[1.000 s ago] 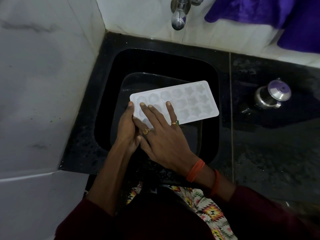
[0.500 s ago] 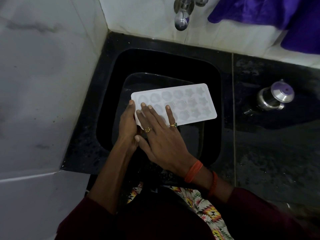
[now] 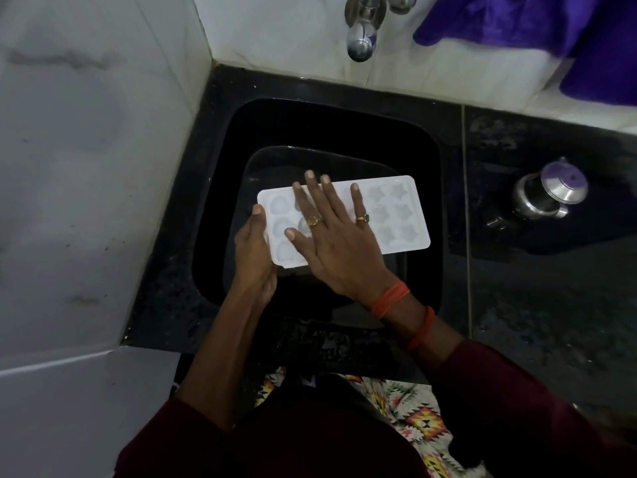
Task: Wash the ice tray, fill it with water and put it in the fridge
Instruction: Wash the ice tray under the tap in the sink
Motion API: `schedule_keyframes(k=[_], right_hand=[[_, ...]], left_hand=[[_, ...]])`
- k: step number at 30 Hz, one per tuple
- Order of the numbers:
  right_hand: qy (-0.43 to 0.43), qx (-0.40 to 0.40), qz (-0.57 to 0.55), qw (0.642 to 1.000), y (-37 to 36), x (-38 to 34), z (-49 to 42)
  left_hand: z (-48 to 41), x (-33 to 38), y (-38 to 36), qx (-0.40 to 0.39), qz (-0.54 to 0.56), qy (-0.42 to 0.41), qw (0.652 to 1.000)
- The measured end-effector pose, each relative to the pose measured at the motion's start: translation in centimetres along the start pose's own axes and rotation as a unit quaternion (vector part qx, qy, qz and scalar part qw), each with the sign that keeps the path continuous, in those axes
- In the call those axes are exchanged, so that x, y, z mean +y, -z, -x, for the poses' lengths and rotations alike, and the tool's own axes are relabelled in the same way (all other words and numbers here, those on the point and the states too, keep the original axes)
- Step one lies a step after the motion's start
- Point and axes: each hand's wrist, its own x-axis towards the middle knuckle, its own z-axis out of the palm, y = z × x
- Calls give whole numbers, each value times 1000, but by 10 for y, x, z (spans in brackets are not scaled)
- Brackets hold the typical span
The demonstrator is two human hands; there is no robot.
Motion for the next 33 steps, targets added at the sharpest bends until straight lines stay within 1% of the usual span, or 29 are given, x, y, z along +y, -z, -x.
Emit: schedule_keyframes(k=[4, 8, 11, 13, 14, 15, 16, 17, 18, 19, 21, 24, 25, 29, 30, 33], right_hand=[[-56, -25, -18, 998, -1, 29, 1], [-104, -39, -13, 994, 0, 59, 6], [-127, -58, -55, 989, -1, 76, 10], [-135, -40, -90, 986, -4, 79, 11], [-145, -24, -132, 980, -8, 82, 10], [-163, -6, -196, 967, -13, 88, 8], [-186, 14, -271, 944, -14, 94, 6], [-214, 29, -345, 913, -17, 103, 4], [-249, 33, -408, 878, -19, 112, 2], [-284, 21, -459, 842, -19, 118, 0], [-336, -8, -535, 775, -23, 130, -4], [-403, -16, -639, 655, -35, 141, -8], [-419, -21, -660, 623, -39, 144, -8], [-439, -75, -714, 541, -44, 146, 0], [-445, -87, -717, 529, -45, 145, 1], [-476, -107, -709, 510, -55, 142, 3]], left_hand=[[-8, 4, 4, 20, -17, -19, 999], [-15, 8, 7, 30, -31, -25, 999], [-19, 8, 7, 25, -38, -19, 999], [-20, 6, 7, 16, -42, -11, 999], [-22, 5, 6, 13, -44, -9, 999], [-23, 5, 6, 14, -44, -7, 999], [-25, 5, 6, 17, -44, -5, 999], [-26, 6, 7, 20, -44, -2, 999], [-28, 7, 7, 18, -45, 4, 999], [-29, 7, 8, 14, -48, 12, 999], [-31, 8, 10, 5, -55, 36, 998], [-35, 8, 12, -5, -41, 85, 995], [-38, 8, 14, -9, -31, 102, 994], [-43, 7, 17, -4, 49, 187, 981], [-45, 5, 17, 7, 71, 210, 975], [-55, 0, 18, 34, 115, 252, 960]])
